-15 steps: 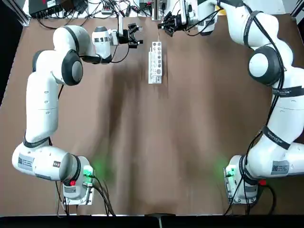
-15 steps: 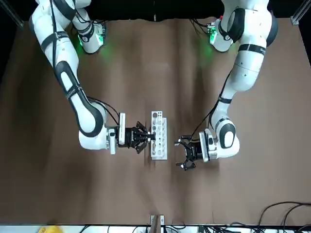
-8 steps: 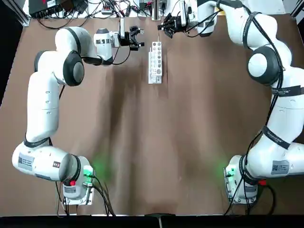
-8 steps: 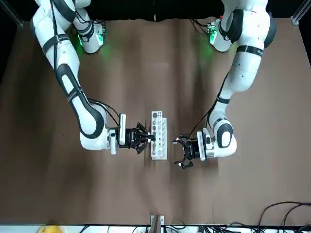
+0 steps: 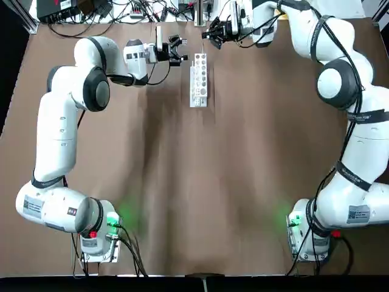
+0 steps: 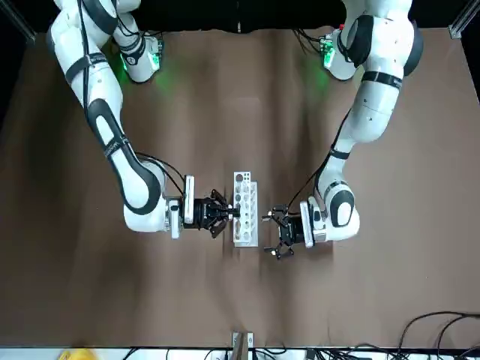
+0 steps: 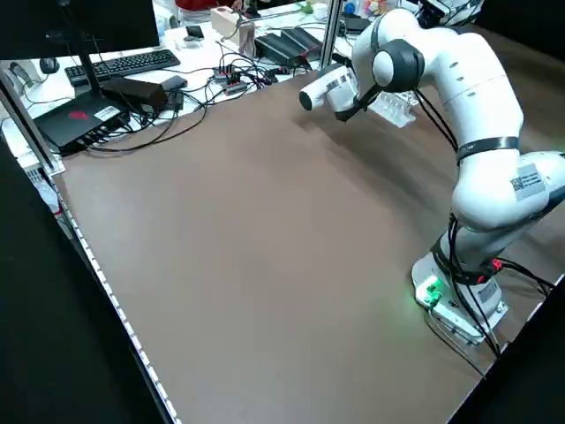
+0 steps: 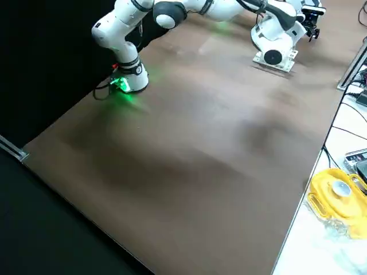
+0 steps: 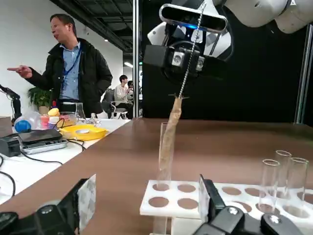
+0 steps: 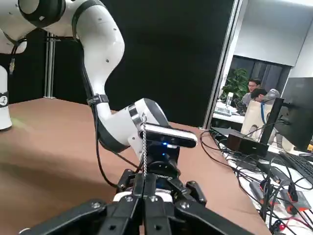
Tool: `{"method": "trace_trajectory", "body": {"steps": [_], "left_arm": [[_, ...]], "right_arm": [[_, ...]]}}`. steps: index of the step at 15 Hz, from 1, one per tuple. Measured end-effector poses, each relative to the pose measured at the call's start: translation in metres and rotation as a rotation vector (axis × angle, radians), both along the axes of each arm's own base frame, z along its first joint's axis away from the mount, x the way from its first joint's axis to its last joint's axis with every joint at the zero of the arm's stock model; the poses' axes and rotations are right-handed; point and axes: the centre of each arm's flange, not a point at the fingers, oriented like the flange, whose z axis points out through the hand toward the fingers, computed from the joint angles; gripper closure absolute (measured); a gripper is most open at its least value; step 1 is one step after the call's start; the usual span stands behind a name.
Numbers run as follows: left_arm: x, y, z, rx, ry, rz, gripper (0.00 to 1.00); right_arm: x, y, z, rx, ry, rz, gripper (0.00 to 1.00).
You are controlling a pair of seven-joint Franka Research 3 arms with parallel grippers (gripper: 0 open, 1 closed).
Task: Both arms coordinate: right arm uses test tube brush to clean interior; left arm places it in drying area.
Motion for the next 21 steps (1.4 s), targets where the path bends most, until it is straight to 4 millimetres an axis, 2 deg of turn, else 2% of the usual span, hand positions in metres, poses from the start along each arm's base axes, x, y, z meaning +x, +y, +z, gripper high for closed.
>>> {"method": "trace_trajectory", "body": {"steps": [4,13,19,21], "left_arm": [[-0.005,-0.008,-0.008,0.001,0.002,-0.010,0.01],[-0.003,-0.009,-0.005,-0.001,-0.004,-0.011,0.01],[-0.006,-0.015,-0.006,0.001,-0.005,-0.020,0.01],[-0.008,-0.019,-0.005,0.002,-0.006,-0.026,0.01]], "right_arm": [[0.002,-0.002,0.000,-0.005,-0.003,-0.010,0.98],[0.002,0.004,0.001,-0.016,-0.006,-0.027,0.98],[0.009,-0.010,-0.001,-0.023,-0.007,-0.049,0.98],[0.007,-0.008,0.000,-0.011,0.001,-0.033,0.98]]}}
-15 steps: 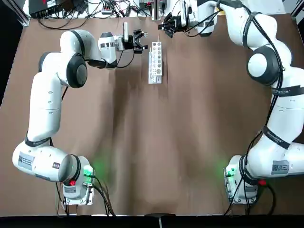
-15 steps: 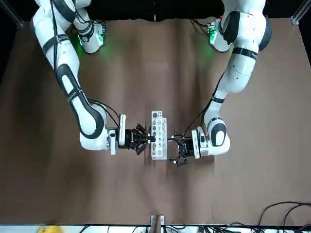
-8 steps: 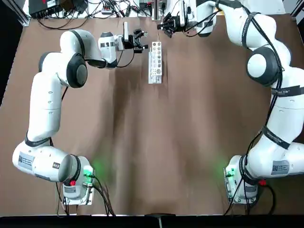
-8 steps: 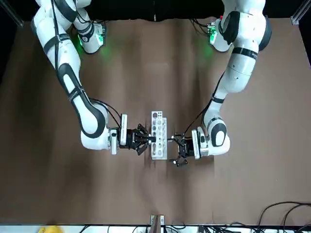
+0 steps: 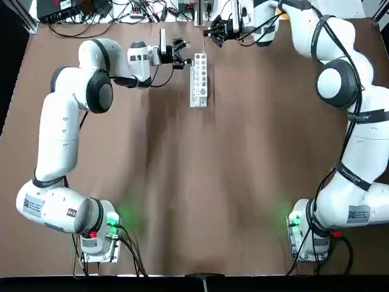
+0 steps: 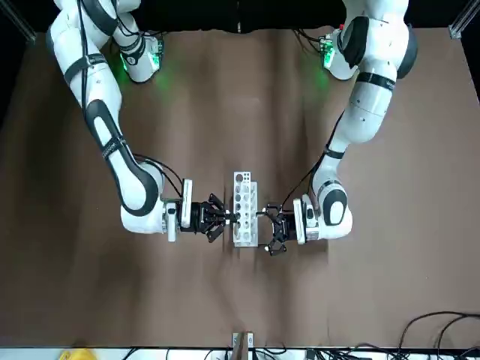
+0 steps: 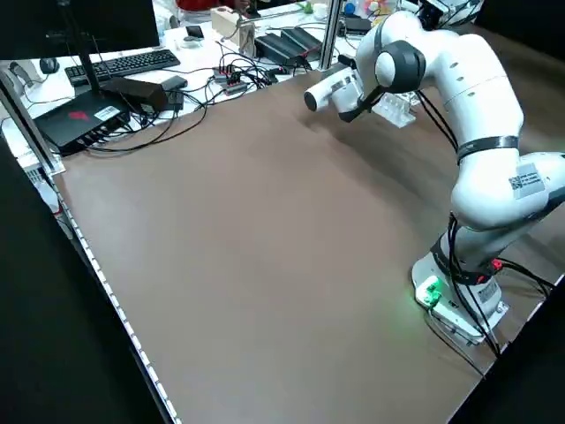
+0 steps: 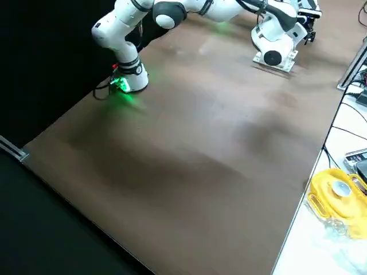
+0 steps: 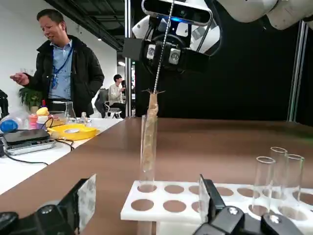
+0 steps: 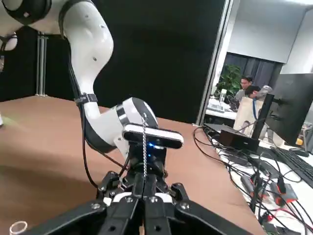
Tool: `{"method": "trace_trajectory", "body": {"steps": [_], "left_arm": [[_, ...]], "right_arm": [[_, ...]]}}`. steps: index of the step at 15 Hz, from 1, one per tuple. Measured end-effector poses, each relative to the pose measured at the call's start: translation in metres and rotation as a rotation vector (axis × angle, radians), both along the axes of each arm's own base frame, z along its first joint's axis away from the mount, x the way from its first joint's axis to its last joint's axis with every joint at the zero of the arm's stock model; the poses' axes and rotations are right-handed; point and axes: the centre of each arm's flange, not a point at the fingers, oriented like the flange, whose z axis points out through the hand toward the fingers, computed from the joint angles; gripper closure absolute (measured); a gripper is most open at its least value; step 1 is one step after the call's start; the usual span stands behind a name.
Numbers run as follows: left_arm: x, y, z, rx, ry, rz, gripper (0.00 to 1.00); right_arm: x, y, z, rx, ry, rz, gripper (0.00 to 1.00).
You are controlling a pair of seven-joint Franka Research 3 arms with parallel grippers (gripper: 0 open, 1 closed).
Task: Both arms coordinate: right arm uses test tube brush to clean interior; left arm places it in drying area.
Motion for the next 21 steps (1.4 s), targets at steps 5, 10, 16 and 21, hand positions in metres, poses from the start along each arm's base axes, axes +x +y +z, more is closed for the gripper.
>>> {"method": "trace_trajectory", "body": {"steps": [5,10,16,21], "left_arm": [[-0.001,-0.004,0.001,-0.002,-0.002,-0.005,0.01],[-0.001,-0.005,0.002,-0.007,0.000,-0.001,0.01],[-0.001,-0.008,0.002,-0.020,0.008,0.014,0.01],[-0.004,-0.012,-0.003,-0.011,0.014,0.017,0.01]], "right_arm": [[-0.001,0.001,0.007,0.016,0.001,0.017,0.98],[0.001,0.001,0.025,0.045,0.021,0.040,0.98],[0.002,-0.005,0.039,0.068,0.028,0.062,0.98],[0.001,-0.005,0.051,0.079,0.032,0.075,0.98]]}}
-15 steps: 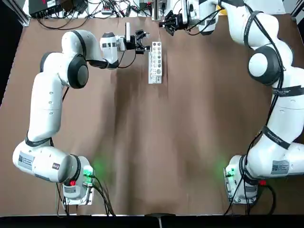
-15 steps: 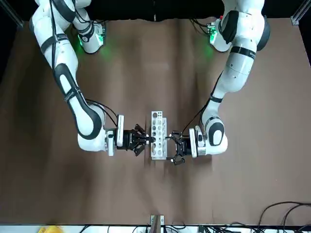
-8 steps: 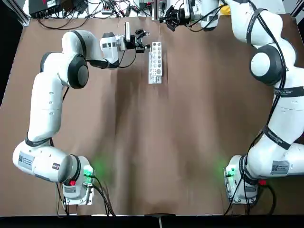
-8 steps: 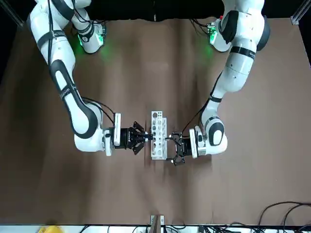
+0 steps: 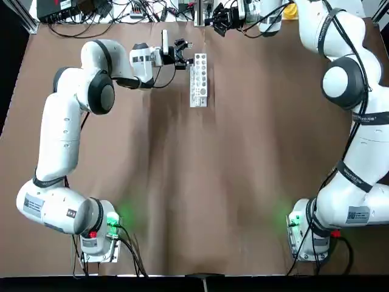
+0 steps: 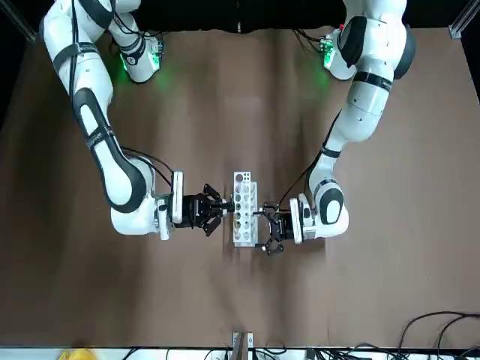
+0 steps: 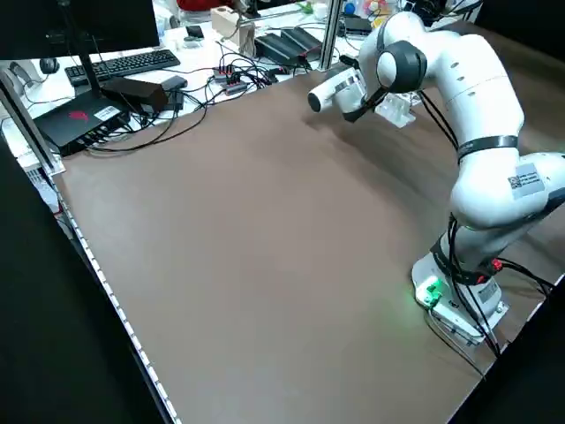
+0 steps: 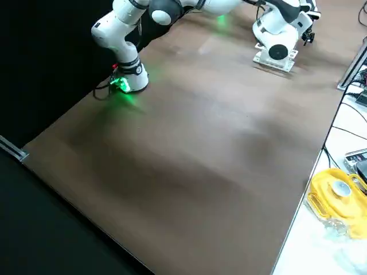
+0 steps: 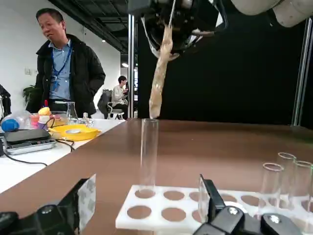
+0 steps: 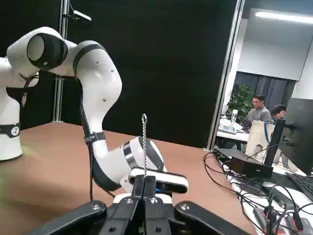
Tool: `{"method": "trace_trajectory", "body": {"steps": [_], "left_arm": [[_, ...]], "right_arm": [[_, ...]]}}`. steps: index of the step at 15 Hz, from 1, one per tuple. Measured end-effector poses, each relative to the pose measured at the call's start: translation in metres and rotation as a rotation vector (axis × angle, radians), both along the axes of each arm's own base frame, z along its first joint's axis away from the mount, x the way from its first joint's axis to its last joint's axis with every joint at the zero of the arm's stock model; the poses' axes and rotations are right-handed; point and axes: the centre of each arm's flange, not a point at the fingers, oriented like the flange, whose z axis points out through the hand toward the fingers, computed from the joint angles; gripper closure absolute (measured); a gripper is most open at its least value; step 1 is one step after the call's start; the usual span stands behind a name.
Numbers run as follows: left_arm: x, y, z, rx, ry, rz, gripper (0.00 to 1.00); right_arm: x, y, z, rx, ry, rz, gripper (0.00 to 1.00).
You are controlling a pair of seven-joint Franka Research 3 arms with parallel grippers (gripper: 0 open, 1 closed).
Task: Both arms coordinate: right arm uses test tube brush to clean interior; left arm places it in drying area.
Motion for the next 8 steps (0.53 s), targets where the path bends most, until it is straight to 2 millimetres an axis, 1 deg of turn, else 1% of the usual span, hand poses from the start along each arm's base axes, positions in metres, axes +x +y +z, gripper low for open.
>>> {"method": "trace_trajectory", "body": {"steps": [5,8], "left_arm": [[-0.006,-0.015,-0.011,-0.001,0.014,0.000,0.01],[-0.008,-0.019,-0.012,0.000,0.014,-0.005,0.01]], "right_arm": [[0.000,0.000,0.012,0.005,0.024,0.007,0.98],[0.003,-0.008,0.016,0.003,0.069,-0.005,0.98]]}}
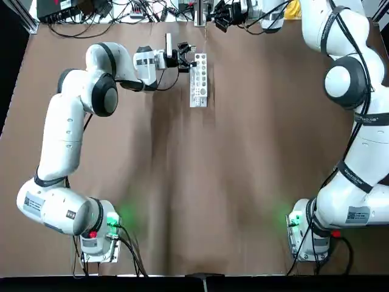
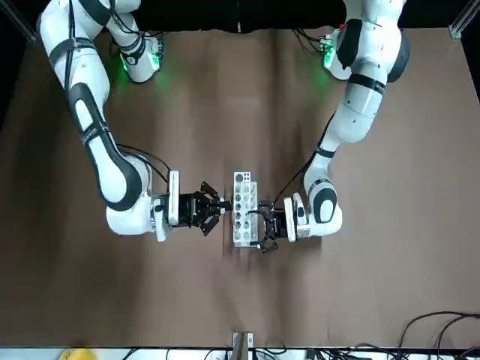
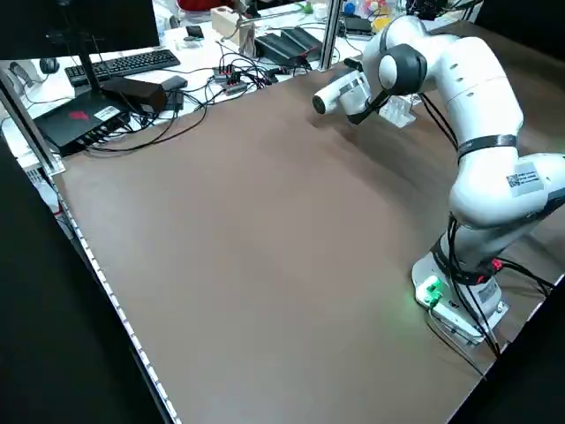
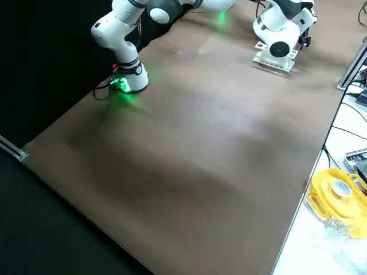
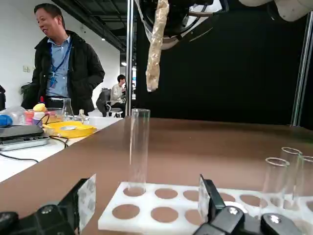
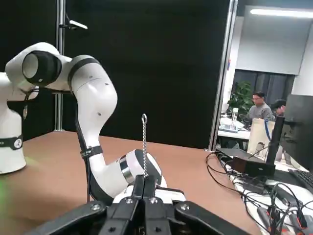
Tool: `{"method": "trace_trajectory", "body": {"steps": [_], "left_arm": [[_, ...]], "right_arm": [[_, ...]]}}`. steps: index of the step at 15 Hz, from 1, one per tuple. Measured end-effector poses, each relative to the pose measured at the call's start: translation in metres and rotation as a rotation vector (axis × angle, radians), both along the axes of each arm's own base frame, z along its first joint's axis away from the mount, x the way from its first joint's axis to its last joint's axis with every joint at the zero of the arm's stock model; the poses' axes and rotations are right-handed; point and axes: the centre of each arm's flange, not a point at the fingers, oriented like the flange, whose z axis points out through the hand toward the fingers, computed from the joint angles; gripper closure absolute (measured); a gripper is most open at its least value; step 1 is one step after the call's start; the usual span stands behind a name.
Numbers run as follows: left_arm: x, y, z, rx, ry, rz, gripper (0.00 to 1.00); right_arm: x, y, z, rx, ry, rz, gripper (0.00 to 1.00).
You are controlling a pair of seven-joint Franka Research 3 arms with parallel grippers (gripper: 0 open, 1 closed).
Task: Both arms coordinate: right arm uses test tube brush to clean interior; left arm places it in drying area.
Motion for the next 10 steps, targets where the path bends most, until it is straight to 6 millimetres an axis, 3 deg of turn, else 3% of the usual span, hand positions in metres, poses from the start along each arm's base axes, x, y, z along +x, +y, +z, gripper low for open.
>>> {"method": "trace_trajectory", "body": {"steps": [5,10], "left_arm": [[-0.005,-0.007,-0.006,0.002,0.008,-0.009,0.01],[-0.005,-0.022,0.003,-0.016,-0.004,-0.009,0.01]], "right_arm": [[0.007,-0.020,-0.004,-0.069,0.142,-0.010,0.98],[0.012,-0.045,-0.012,-0.234,0.284,-0.004,0.98]]}}
